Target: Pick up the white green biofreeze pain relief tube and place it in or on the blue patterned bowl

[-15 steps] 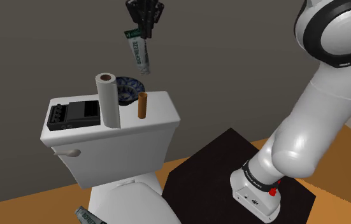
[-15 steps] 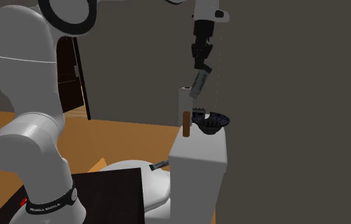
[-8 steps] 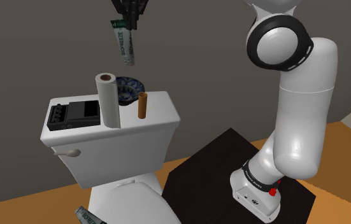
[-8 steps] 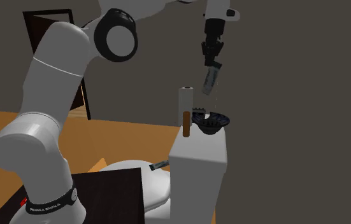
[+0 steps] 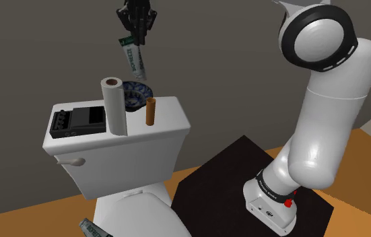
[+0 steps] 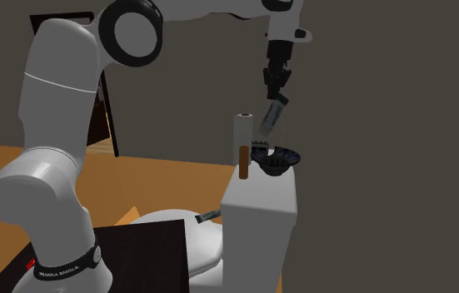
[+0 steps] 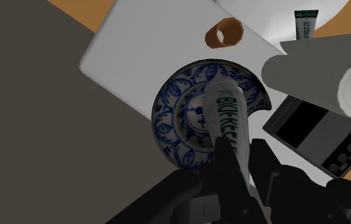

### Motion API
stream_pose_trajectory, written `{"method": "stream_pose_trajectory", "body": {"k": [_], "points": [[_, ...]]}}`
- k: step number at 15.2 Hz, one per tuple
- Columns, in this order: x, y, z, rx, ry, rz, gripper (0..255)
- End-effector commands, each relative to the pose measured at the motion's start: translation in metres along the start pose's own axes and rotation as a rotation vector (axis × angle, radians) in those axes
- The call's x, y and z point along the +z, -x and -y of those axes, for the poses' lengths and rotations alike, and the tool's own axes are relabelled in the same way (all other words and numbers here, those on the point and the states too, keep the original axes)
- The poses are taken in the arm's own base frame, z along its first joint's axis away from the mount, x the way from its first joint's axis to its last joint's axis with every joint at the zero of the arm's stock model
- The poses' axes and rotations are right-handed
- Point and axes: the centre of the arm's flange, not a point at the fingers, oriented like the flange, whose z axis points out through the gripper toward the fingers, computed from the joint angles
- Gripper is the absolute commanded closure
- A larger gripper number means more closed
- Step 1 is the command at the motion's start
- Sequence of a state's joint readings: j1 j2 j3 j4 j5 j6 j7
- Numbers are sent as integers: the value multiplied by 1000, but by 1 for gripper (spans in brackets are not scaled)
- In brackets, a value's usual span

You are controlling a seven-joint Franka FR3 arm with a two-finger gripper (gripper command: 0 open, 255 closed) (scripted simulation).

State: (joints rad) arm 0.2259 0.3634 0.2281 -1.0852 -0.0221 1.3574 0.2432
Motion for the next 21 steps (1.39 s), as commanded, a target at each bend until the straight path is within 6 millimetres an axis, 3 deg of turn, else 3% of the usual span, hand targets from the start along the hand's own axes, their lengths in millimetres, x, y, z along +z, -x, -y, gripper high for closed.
{"method": "stream_pose_trajectory", "body": {"k": [1, 15, 21], "points": [[10, -2, 1, 0, 0, -1, 255], [82, -9, -2, 0, 0, -1, 255], [82, -9, -2, 0, 0, -1, 255]]}}
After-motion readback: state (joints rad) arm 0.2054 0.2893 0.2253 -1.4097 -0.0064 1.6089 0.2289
